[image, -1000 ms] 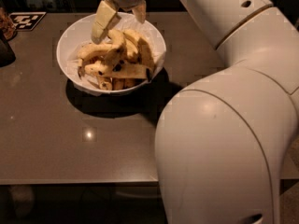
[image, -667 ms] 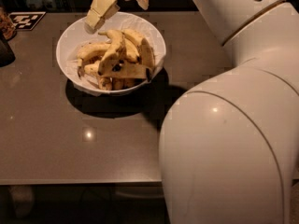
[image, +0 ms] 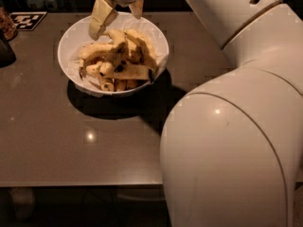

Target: Pick banana from white bowl

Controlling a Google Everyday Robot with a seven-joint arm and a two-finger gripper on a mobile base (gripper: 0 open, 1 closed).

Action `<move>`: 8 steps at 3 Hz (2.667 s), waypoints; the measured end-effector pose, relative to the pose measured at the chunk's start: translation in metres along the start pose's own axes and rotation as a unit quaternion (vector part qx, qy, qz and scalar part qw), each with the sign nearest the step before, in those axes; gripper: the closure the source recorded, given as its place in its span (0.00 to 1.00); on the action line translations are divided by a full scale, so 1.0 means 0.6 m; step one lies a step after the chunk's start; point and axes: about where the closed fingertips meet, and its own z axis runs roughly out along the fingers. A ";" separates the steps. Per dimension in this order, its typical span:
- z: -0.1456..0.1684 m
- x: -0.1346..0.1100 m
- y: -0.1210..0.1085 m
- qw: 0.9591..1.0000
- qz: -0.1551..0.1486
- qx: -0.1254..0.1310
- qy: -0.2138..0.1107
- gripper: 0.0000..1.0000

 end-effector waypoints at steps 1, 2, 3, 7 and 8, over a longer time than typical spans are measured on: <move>0.022 0.006 0.001 1.000 0.008 0.002 0.012 0.43; 0.034 0.011 0.002 1.000 0.010 0.001 0.019 0.61; 0.034 0.011 0.002 1.000 0.010 0.001 0.019 0.57; 0.049 0.001 0.002 0.999 0.007 -0.007 0.031 0.34; 0.070 -0.002 -0.012 0.999 0.018 -0.007 0.041 0.37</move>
Offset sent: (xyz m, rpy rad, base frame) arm -0.0097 -0.0053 -0.0284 -0.0551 0.0685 -0.0232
